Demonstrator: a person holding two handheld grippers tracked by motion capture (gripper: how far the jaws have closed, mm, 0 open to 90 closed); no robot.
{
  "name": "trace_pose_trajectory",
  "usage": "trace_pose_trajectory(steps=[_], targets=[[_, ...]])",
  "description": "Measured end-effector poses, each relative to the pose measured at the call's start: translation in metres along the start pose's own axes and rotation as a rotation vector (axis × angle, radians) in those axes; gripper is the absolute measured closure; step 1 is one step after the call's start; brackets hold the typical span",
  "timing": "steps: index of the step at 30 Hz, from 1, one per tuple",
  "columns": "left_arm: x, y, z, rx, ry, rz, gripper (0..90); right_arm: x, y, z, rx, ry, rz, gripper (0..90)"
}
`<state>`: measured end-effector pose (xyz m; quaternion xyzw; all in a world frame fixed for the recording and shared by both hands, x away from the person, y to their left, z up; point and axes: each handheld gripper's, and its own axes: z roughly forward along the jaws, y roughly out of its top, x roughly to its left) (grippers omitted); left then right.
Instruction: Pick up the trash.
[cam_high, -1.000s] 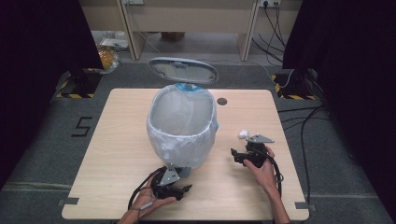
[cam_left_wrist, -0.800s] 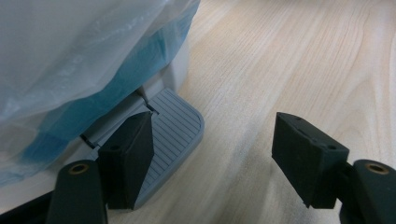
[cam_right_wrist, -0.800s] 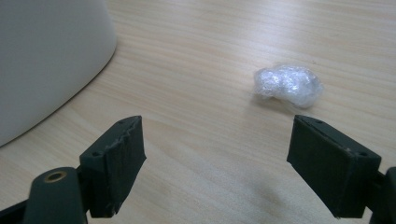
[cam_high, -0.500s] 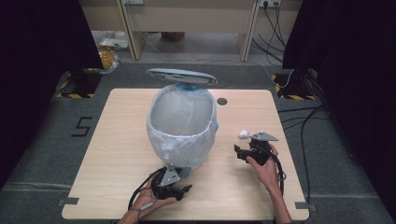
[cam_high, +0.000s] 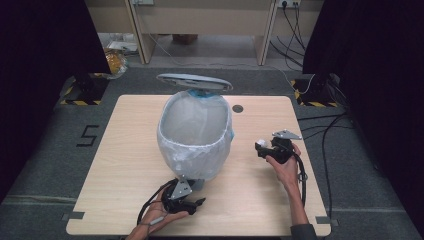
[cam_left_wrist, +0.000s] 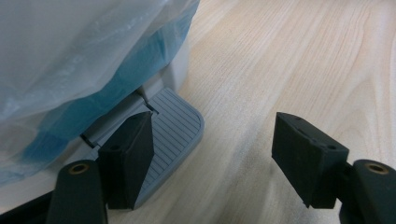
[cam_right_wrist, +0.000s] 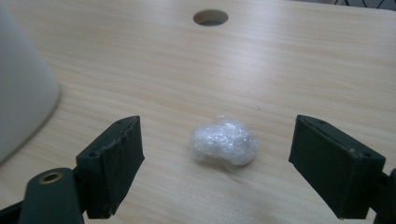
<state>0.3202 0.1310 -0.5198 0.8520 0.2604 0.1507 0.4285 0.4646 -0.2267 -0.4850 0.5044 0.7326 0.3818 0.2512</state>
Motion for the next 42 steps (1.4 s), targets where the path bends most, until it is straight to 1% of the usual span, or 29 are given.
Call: trace_pose_trajectory(steps=[1,2,3,4,5,6,7,8,9,10,11,13,14,15,16,17,19,23,26,27,29,31,32,34,35,36,37,39,42], targets=[[0.0,0.0,0.0,0.0,0.0,0.0,29.2,0.0,0.001,0.004,0.007,-0.023,-0.018,20.8],[0.0,0.0,0.0,-0.001,-0.004,0.0,29.2,0.0,0.002,0.007,0.014,-0.034,-0.031,22.5],[0.001,-0.001,-0.001,0.001,-0.002,0.006,29.5,0.0,0.003,0.012,0.018,-0.034,-0.04,26.4],[0.0,-0.001,0.0,-0.005,-0.003,-0.001,29.6,0.0,0.003,0.015,0.021,-0.029,-0.029,29.1],[0.001,-0.001,-0.001,0.007,-0.002,0.012,29.6,-0.001,0.002,0.019,0.027,-0.022,-0.019,31.7],[0.001,-0.001,-0.001,0.007,-0.002,0.012,29.6,-0.001,0.0,0.022,0.04,-0.027,-0.009,33.8],[0.0,-0.001,0.0,-0.002,0.0,0.005,29.6,-0.002,-0.002,0.026,0.056,-0.035,-0.009,35.3],[0.0,-0.001,0.0,-0.002,0.0,0.005,29.6,-0.002,-0.002,0.026,0.056,-0.035,-0.009,35.3],[0.0,-0.001,0.0,-0.002,0.0,0.005,29.6,-0.004,-0.006,0.033,0.079,-0.049,-0.013,38.3],[0.0,-0.001,0.0,-0.002,0.0,0.005,29.6,-0.004,-0.006,0.033,0.079,-0.049,-0.013,38.3],[0.001,-0.001,-0.001,0.006,0.001,0.012,29.6,-0.005,-0.009,0.038,0.098,-0.054,-0.009,42.7],[0.0,-0.001,-0.001,0.007,0.002,0.014,29.6,-0.005,-0.008,0.038,0.077,-0.057,-0.014,45.3],[0.0,-0.001,0.0,0.0,0.002,0.007,29.6,-0.005,-0.008,0.039,0.088,-0.049,-0.033,46.0],[0.0,-0.001,-0.001,0.007,0.002,0.014,29.6,-0.005,-0.007,0.039,0.096,-0.046,-0.05,46.6],[0.0,-0.001,-0.001,0.006,0.001,0.012,29.6,-0.004,-0.006,0.039,0.1,-0.06,-0.075,47.2],[0.0,-0.001,-0.001,0.006,0.001,0.012,29.6,-0.004,-0.006,0.039,0.1,-0.06,-0.075,47.2],[0.0,-0.001,-0.001,0.006,0.003,0.013,29.6,-0.002,-0.002,0.038,0.101,-0.086,-0.106,47.9],[0.0,-0.001,-0.001,0.006,0.002,0.012,29.6,0.0,0.006,0.027,0.056,-0.07,-0.1,48.1],[0.0,-0.001,-0.001,0.006,0.003,0.014,29.6,0.003,0.011,0.016,0.038,-0.058,-0.093,48.1],[0.0,-0.001,-0.001,0.007,0.002,0.013,29.6,0.003,0.014,0.009,0.017,-0.04,-0.076,48.1],[0.0,-0.001,-0.001,0.005,0.002,0.013,29.6,0.004,0.016,0.005,0.007,-0.031,-0.067,48.1],[0.0,-0.001,-0.001,0.005,0.003,0.013,29.6,0.006,0.021,-0.006,-0.006,-0.023,-0.075,48.1],[0.0,-0.001,-0.001,0.006,0.002,0.012,29.6,0.006,0.021,-0.006,-0.006,-0.023,-0.075,48.1],[0.0,-0.001,-0.001,0.006,0.002,0.012,29.6,0.009,0.025,-0.019,-0.027,0.003,-0.06,48.1],[0.0,-0.001,-0.001,0.006,0.002,0.012,29.6,0.009,0.025,-0.019,-0.027,0.003,-0.06,48.1],[0.0,-0.001,-0.001,0.006,0.003,0.012,29.6,0.011,0.027,-0.028,-0.04,0.017,-0.058,48.1],[0.0,-0.001,-0.001,0.006,0.002,0.012,29.6,0.011,0.027,-0.028,-0.04,0.017,-0.058,48.1],[0.0,-0.001,-0.001,0.006,0.002,0.011,29.6,0.013,0.031,-0.037,-0.048,0.022,-0.07,48.1],[0.0,-0.001,-0.001,0.006,0.002,0.011,29.7,0.018,0.04,-0.052,-0.076,0.038,-0.072,48.0]])
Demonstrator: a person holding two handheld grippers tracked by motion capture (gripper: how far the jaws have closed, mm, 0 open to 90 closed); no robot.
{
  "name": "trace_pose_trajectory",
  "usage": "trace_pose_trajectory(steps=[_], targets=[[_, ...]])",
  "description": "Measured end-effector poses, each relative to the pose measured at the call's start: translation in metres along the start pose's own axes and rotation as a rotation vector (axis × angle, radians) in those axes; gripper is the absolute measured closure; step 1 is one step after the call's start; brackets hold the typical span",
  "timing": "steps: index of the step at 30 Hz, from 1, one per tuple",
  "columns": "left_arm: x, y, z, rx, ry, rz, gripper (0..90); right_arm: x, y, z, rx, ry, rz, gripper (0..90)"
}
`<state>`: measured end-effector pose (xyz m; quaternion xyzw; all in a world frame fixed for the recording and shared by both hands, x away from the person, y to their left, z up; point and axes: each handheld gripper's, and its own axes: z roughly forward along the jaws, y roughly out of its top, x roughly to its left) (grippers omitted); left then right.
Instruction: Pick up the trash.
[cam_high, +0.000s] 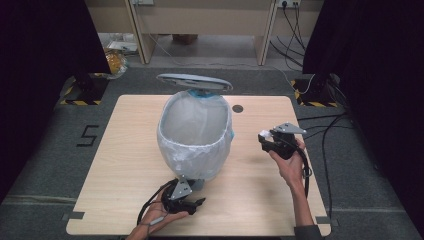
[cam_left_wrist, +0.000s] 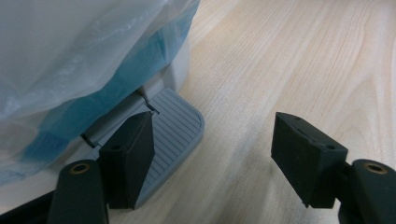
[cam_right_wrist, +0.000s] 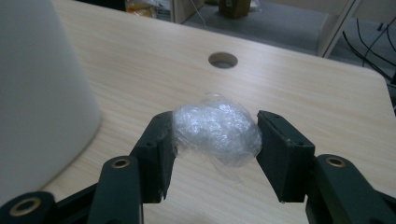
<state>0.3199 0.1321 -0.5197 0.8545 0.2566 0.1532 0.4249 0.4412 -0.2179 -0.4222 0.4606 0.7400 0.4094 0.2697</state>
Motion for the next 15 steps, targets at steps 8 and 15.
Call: trace_pose_trajectory(steps=[8,15], targets=[[0.0,0.0,0.0,-0.001,-0.001,-0.004,29.9,0.012,0.025,-0.026,-0.065,0.032,-0.03,47.9],[0.0,0.0,0.0,-0.009,0.005,0.0,29.9,0.024,0.042,-0.039,-0.098,0.063,-0.047,47.9]])
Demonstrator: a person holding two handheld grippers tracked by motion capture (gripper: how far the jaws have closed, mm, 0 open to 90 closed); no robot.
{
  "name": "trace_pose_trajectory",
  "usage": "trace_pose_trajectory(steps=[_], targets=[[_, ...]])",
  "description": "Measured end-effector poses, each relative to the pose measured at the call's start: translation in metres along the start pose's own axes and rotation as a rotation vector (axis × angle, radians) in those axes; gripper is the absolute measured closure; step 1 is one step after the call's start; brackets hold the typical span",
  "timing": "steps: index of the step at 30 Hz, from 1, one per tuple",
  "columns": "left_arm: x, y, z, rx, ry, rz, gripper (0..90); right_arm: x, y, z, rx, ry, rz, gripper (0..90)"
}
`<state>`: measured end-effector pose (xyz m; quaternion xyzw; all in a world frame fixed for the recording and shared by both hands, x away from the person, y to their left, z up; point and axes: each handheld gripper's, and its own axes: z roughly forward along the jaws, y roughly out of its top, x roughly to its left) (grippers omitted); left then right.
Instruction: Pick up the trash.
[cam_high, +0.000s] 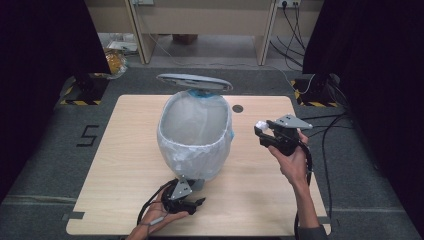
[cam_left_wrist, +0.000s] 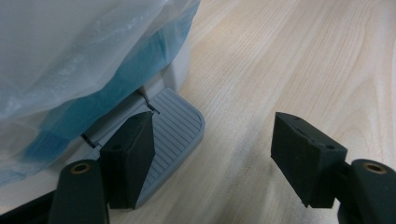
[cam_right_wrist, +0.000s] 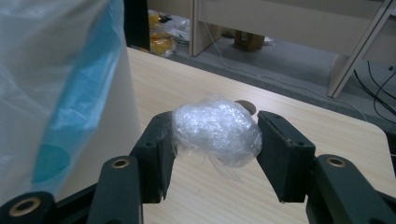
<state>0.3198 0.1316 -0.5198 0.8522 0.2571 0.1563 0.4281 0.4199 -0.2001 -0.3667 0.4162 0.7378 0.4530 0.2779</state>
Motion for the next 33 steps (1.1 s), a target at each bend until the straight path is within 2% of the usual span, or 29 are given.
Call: trace_pose_trajectory(steps=[13,18,25,33], targets=[[-0.001,0.0,0.0,-0.002,0.002,0.0,29.9,0.013,0.026,-0.021,-0.047,0.071,-0.005,47.8],[-0.002,0.0,0.001,0.001,0.009,0.008,29.9,0.02,0.036,-0.029,-0.06,0.106,-0.015,47.7],[-0.002,0.0,0.001,0.001,0.015,0.012,29.8,0.032,0.05,-0.042,-0.073,0.123,-0.047,47.6],[-0.003,0.0,0.001,0.006,0.016,0.018,29.9,0.042,0.059,-0.05,-0.086,0.173,-0.051,47.6]])
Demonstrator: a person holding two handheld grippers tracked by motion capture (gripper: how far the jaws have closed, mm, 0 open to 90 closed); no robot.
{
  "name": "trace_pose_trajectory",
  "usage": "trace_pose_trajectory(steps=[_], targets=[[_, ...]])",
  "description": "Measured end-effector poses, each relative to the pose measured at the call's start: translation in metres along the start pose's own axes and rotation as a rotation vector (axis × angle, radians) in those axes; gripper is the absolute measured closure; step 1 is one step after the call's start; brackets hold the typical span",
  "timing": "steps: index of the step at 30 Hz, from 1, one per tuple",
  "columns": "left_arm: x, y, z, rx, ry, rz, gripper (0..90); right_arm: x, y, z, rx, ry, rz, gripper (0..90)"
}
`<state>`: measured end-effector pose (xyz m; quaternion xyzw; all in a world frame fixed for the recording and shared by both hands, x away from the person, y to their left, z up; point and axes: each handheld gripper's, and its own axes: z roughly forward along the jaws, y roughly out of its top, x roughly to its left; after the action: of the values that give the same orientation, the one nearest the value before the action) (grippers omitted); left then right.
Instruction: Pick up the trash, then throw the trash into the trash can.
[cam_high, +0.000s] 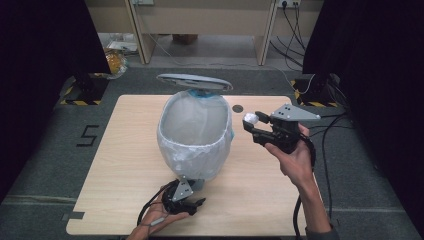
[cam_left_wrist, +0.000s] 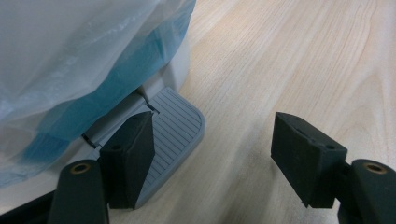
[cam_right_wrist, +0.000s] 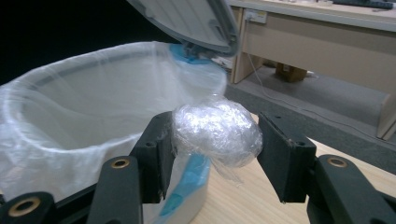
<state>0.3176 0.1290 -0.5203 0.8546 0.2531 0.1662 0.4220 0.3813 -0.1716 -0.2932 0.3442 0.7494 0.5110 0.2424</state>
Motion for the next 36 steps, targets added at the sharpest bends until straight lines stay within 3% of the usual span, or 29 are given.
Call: trace_pose_trajectory(steps=[10,19,36], targets=[[0.0,0.0,0.0,0.0,0.0,0.0,29.9,0.021,0.012,-0.001,-0.012,0.071,-0.029,47.5],[0.001,0.0,0.0,0.003,-0.004,0.003,29.9,0.038,0.023,0.009,-0.01,0.132,-0.051,47.4],[0.001,0.0,0.0,0.003,-0.003,0.003,29.9,0.059,0.036,0.042,0.002,0.157,-0.039,47.3]])
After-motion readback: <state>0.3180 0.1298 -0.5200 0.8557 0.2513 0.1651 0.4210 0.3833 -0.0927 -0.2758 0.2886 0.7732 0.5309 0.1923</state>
